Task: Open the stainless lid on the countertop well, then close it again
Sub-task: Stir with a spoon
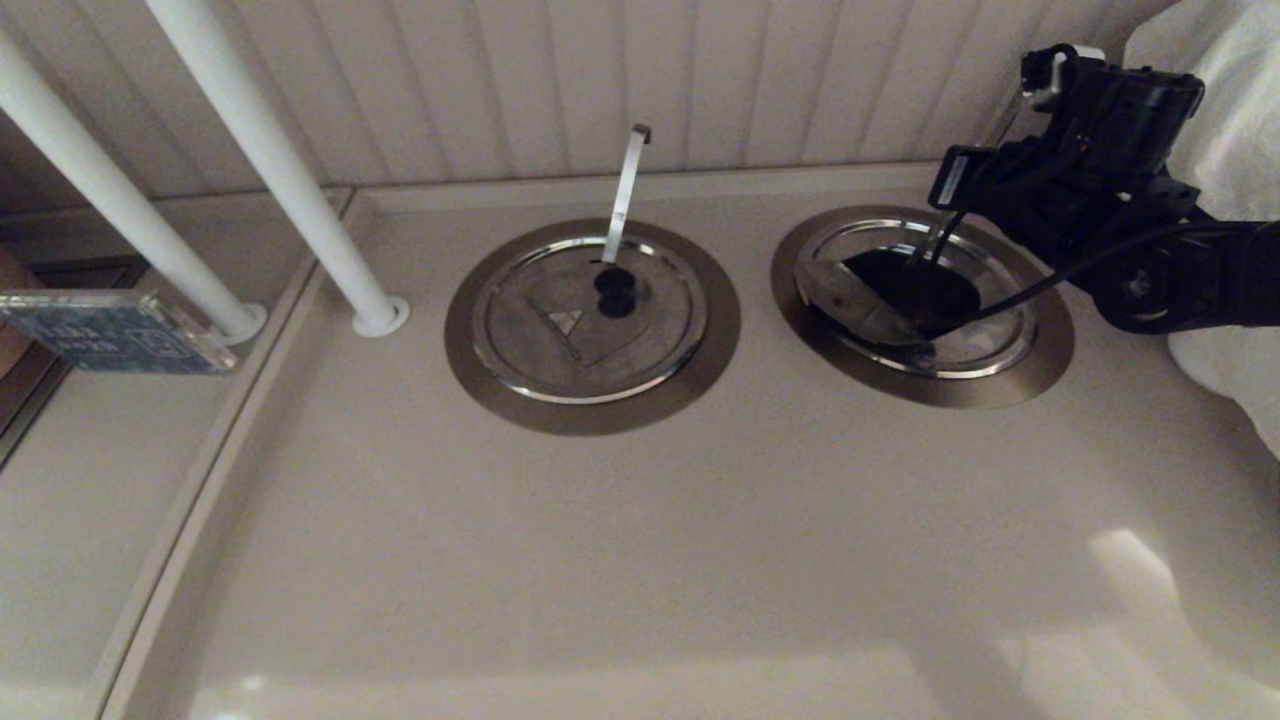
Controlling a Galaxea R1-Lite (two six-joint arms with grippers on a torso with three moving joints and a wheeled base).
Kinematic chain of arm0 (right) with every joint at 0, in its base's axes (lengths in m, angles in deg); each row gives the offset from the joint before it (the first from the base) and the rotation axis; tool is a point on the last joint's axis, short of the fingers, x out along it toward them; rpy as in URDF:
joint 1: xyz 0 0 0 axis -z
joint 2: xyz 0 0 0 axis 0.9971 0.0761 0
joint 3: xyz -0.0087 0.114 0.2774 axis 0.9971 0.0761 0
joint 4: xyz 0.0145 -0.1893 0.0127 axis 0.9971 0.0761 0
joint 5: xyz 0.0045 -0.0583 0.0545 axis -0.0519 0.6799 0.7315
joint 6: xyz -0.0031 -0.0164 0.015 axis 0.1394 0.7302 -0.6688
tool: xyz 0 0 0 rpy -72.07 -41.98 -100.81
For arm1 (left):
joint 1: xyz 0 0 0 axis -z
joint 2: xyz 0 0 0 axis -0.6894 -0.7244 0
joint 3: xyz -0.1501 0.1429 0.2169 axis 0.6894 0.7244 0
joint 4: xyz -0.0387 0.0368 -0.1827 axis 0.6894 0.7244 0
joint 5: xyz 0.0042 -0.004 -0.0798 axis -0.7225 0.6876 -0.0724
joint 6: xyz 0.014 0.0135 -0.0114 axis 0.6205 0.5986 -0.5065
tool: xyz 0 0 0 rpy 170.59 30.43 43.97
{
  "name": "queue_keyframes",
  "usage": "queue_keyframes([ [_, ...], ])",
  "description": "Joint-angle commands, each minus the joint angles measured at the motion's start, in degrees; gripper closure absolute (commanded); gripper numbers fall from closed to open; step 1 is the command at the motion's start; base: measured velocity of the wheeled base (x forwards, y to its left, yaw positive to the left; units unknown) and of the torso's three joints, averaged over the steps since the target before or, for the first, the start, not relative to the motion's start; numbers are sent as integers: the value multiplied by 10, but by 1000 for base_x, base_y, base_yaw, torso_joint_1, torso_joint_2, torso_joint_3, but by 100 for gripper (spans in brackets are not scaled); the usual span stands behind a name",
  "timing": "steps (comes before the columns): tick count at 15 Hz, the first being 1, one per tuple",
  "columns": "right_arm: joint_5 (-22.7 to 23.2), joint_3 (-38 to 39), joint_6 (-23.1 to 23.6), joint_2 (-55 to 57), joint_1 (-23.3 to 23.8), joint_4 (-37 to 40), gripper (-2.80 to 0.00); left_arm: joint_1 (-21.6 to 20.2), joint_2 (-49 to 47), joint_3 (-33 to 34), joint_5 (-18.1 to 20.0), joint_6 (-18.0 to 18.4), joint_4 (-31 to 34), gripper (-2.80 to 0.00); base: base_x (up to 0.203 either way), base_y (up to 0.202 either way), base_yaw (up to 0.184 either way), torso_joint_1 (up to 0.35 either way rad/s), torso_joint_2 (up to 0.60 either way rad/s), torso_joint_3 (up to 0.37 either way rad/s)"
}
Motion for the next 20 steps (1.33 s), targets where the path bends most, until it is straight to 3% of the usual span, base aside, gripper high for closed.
queue_keyframes([
  [1, 0, 18, -5, -12, -19, -1, 0, 0, 1, 0, 0, 0, 0, 0, 0, 0, 0, 0, 0, 0],
  [5, 2, 40, 0, -47, -28, 8, 0, 0, 0, 0, 0, 0, 0, 0, 0, 0, 0, 0, 0, 0],
  [7, 2, 49, 28, -64, -25, 44, 0, 0, 1, 0, 0, 0, 0, 0, 0, 0, 0, 0, 0, 0],
  [12, 1, 36, 61, -33, 6, 48, 0, 0, 0, 0, 0, 0, 0, 0, 0, 0, 0, 0, 0, 0],
  [15, -3, 0, 58, 5, 20, 47, 0, 0, 0, 0, 0, 0, 0, 0, 0, 0, 0, 0, 0, 0],
  [20, -1, -40, 16, 46, 19, 54, 0, 0, 1, 0, 0, 0, 0, 0, 0, 0, 0, 0, 0, 0],
])
